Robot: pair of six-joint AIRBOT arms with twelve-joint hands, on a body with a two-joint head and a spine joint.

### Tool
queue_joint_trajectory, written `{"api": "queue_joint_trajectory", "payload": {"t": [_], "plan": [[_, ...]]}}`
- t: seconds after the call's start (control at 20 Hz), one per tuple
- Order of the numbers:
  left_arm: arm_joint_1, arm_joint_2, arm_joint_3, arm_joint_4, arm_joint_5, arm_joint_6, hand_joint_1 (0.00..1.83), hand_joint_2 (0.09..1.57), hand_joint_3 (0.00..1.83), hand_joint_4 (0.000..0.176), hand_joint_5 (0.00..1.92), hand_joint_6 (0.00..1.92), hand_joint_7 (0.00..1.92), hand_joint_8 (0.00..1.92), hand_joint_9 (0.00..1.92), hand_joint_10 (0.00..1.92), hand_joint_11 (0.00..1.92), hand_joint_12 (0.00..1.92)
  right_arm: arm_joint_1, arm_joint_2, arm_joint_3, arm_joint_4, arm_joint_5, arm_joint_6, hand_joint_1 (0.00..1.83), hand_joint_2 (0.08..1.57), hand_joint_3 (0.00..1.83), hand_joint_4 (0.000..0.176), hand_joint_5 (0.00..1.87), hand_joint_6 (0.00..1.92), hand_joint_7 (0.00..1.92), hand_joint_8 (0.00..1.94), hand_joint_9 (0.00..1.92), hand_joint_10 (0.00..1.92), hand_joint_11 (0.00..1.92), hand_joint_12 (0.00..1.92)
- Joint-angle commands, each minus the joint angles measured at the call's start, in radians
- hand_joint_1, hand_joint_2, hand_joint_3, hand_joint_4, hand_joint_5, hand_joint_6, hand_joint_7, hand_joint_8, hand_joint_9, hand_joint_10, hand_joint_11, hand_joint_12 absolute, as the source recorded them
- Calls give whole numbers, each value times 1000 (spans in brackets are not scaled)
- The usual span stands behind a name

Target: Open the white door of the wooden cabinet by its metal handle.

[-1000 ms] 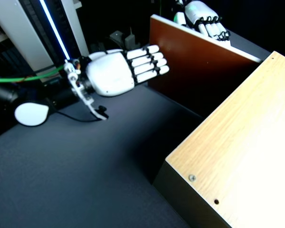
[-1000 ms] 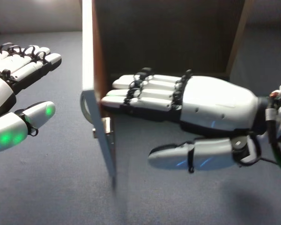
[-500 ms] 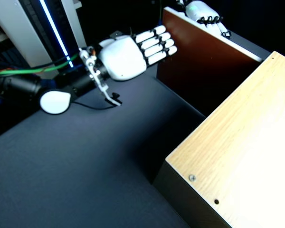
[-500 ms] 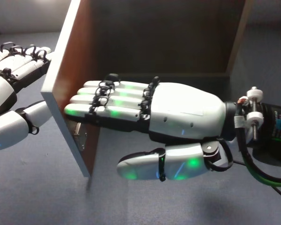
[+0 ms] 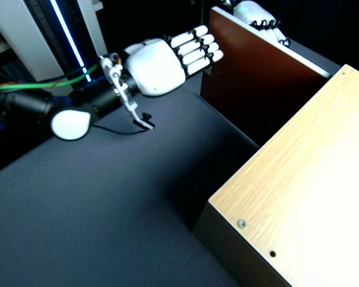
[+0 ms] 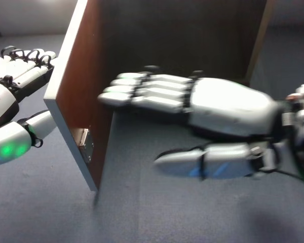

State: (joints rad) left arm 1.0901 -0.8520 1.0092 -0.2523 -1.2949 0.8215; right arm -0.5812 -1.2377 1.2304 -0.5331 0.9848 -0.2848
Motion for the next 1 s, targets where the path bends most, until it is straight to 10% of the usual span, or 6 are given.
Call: {"api": "queue_joint_trajectory", "payload": {"t": [0.0, 0.2, 0.95], "plan": [[-1, 6, -2, -12, -132, -4, 58, 1512, 6, 0, 204, 8, 152, 7, 132, 6, 0, 449, -4, 15, -12, 45, 108, 7, 1, 1461, 20, 0, 41, 9, 15, 5, 0, 0, 0, 0], [17, 12, -5, -35, -149, -7, 1, 1357, 0, 0, 183, 4, 138, 7, 150, 9, 48, 406, -64, 107, -21, 130, 135, 2, 0, 1447, 5, 0, 11, 0, 1, 0, 0, 0, 0, 0], [140, 70, -52, -138, -291, 2, 0, 1571, 57, 0, 206, 4, 148, 4, 147, 6, 0, 496, -434, 367, -148, 695, 594, -168, 0, 1375, 2, 0, 22, 3, 22, 6, 11, 4, 38, 18]]}}
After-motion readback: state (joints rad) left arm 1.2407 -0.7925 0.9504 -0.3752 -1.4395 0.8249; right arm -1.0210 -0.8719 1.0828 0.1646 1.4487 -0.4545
